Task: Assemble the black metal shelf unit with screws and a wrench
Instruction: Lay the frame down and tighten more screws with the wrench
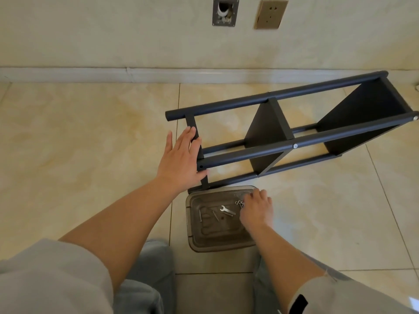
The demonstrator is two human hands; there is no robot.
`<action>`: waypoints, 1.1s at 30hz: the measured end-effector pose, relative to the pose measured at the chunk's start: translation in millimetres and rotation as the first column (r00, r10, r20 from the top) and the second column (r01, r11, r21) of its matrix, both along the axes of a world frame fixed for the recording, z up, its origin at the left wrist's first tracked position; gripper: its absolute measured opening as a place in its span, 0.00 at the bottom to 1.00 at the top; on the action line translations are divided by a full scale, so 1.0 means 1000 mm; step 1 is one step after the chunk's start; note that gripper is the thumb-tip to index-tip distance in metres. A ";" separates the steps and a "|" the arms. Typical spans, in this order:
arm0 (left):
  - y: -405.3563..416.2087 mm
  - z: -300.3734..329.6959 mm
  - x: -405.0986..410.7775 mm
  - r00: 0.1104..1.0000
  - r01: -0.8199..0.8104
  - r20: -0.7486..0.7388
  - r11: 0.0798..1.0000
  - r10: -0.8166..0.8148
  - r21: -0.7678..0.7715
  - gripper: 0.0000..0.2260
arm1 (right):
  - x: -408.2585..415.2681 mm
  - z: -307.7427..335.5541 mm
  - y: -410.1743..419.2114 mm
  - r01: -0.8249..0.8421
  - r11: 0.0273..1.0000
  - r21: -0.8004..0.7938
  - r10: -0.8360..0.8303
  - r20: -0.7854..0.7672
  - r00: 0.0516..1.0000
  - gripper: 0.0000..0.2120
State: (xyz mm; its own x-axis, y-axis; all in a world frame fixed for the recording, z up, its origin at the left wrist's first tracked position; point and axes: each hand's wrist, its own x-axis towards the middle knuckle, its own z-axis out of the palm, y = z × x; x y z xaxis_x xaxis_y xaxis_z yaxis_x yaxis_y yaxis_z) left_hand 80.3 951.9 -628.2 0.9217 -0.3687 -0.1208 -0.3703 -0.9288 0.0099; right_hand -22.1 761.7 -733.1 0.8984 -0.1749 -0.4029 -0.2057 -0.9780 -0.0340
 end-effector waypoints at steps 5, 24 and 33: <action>0.000 -0.006 0.000 1.000 -0.030 -0.008 0.992 0.029 -0.125 0.35 | -0.003 -0.030 0.019 0.149 0.966 0.211 -0.086 -0.280 0.956 0.15; 0.005 -0.030 0.000 0.999 -0.016 0.044 0.956 0.030 -0.294 0.34 | 0.020 -0.094 0.077 -0.129 0.984 0.123 0.169 -0.418 0.893 0.12; 0.005 -0.025 -0.002 0.999 -0.023 0.015 0.957 0.028 -0.289 0.34 | 0.018 -0.073 0.065 0.163 0.950 0.268 -0.013 -0.483 0.875 0.13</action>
